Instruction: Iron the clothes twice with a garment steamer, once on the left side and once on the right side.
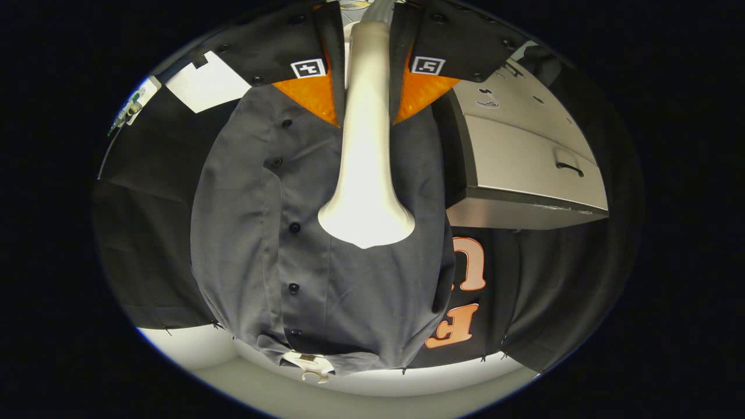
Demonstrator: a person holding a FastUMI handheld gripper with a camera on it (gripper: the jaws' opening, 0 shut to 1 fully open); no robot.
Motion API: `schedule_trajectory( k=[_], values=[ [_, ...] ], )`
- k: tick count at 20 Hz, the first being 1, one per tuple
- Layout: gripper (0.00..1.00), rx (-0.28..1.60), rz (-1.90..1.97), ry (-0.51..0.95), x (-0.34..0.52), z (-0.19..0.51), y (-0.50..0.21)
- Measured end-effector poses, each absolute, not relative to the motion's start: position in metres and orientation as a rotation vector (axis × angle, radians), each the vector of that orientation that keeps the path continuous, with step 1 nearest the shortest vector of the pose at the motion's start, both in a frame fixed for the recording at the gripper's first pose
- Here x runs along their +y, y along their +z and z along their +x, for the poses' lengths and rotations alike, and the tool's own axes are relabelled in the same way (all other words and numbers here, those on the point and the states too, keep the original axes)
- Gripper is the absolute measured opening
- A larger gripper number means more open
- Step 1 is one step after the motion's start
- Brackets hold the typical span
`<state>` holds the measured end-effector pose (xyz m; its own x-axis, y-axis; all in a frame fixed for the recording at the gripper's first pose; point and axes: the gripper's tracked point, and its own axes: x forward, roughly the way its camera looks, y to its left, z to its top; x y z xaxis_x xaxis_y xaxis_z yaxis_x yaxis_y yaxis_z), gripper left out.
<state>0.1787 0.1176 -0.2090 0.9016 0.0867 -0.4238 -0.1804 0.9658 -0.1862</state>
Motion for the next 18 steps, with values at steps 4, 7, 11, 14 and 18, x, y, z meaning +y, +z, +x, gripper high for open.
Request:
schedule_trajectory(
  k=[4,7,11,14,18],
  values=[
    [0.4,0.469,-0.222,0.13,0.112,0.171,-0.23],
    [0.4,0.497,-0.228,0.122,0.11,0.167,-0.242],
    [0.4,0.512,-0.23,0.114,0.105,0.163,-0.249],
    [0.4,0.524,-0.234,0.109,0.106,0.159,-0.254],
    [0.4,0.544,-0.24,0.105,0.103,0.152,-0.258]
  ],
)
